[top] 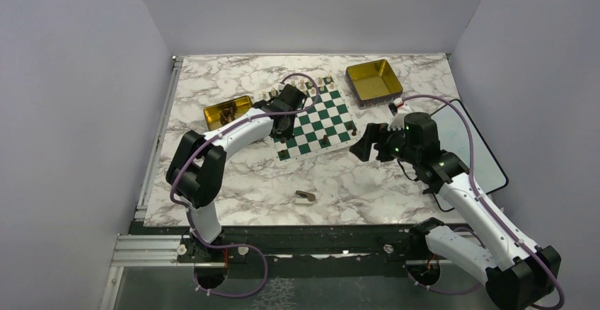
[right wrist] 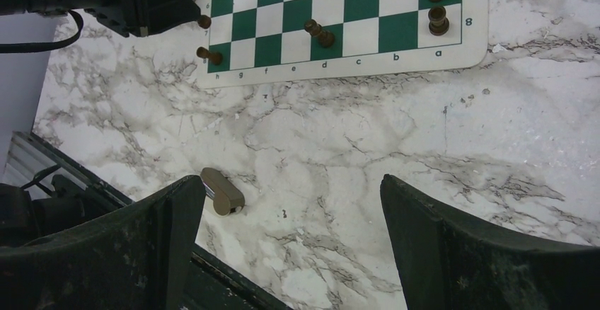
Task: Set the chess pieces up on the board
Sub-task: Place the chess piece on the chessboard.
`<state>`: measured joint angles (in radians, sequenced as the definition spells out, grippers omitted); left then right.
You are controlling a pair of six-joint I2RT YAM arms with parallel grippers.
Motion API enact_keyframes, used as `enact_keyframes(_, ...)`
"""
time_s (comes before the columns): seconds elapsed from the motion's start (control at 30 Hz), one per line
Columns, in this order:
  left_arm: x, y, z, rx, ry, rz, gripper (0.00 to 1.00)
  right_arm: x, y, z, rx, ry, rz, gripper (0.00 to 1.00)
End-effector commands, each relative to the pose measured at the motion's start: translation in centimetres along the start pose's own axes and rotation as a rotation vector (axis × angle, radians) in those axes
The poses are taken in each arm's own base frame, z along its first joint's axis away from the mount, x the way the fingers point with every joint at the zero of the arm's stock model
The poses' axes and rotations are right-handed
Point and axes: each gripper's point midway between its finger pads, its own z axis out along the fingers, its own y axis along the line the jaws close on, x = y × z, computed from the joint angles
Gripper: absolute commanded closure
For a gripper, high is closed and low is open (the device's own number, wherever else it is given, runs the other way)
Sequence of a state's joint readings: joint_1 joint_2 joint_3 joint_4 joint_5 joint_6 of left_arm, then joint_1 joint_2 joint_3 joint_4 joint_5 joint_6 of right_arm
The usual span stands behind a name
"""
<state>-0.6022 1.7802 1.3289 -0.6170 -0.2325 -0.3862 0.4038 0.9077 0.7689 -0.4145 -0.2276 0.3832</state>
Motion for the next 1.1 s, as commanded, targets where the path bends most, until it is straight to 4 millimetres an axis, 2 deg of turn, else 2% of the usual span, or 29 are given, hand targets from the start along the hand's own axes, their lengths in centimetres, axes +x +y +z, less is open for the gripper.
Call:
enact_keyframes(0.0,0.3,0.4,1.3,-0.033,-0.019,-0.018,0.89,0.4,-0.3,-0.3,0.004,0.006,-0.015,0.0)
enact_keyframes(0.37,1.5,0.8,2.5,-0.047,-0.01,-0.032,0.89,0.7,-0.4,-0.3,0.009,0.016,-0.013,0.0)
enact_keyframes(0.73,1.3,1.0,2.8,-0.048,-0.031,-0.04,0.89,0.6,-0.4,-0.5,0.015,0.011,-0.013,0.0)
enact_keyframes(1.07,2.2,1.9,3.5,-0.07,-0.03,-0.039,0.87,0.6,-0.2,-0.8,0.003,0.016,-0.017,0.0)
